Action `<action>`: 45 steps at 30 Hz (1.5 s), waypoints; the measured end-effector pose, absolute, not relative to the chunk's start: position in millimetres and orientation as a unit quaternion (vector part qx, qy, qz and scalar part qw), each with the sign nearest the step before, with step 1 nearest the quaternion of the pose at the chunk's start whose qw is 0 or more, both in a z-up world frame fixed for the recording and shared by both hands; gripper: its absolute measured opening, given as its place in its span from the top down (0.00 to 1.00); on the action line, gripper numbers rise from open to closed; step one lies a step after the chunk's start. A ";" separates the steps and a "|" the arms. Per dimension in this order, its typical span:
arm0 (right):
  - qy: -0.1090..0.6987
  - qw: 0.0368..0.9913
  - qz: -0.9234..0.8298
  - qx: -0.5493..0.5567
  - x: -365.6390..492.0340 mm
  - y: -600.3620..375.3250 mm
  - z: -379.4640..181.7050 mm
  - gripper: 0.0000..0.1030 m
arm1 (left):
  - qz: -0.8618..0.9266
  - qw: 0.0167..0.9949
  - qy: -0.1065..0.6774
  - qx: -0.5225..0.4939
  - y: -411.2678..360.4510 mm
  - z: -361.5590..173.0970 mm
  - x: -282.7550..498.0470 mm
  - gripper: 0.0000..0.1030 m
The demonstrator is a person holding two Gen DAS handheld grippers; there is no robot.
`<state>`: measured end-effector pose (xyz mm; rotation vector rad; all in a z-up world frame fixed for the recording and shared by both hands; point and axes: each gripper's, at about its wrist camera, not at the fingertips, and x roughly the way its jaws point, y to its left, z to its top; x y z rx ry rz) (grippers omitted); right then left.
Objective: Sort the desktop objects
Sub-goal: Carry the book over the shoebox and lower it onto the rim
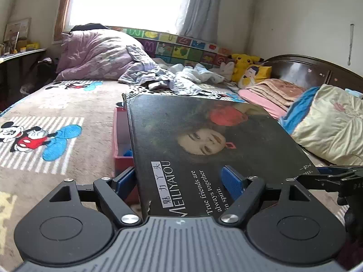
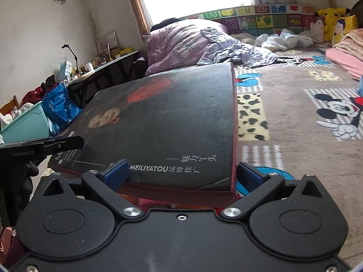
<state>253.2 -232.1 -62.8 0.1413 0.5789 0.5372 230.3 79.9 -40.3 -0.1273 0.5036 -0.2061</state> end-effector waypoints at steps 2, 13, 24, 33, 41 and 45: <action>0.281 0.921 0.262 0.069 259.4 -224.7 -62.6 0.00 | -0.101 0.961 0.248 -0.066 87.9 -40.9 237.9 0.22; 0.278 0.925 0.250 0.067 292.7 -195.0 -56.8 0.00 | -0.104 0.959 0.248 -0.090 121.3 -47.4 288.3 0.22; 0.279 0.929 0.237 0.058 326.2 -163.2 -57.4 0.00 | -0.102 0.955 0.247 -0.124 151.0 -67.4 341.1 0.22; 0.276 0.934 0.225 0.037 340.4 -154.9 -64.2 0.00 | -0.104 0.952 0.251 -0.141 153.6 -86.4 363.3 0.21; 0.274 0.937 0.214 0.032 352.9 -159.5 -66.7 0.00 | -0.093 0.949 0.256 -0.158 146.9 -95.8 372.4 0.21; 0.266 0.940 0.211 0.031 358.3 -158.9 -64.8 0.00 | -0.076 0.949 0.251 -0.173 143.3 -100.6 372.1 0.21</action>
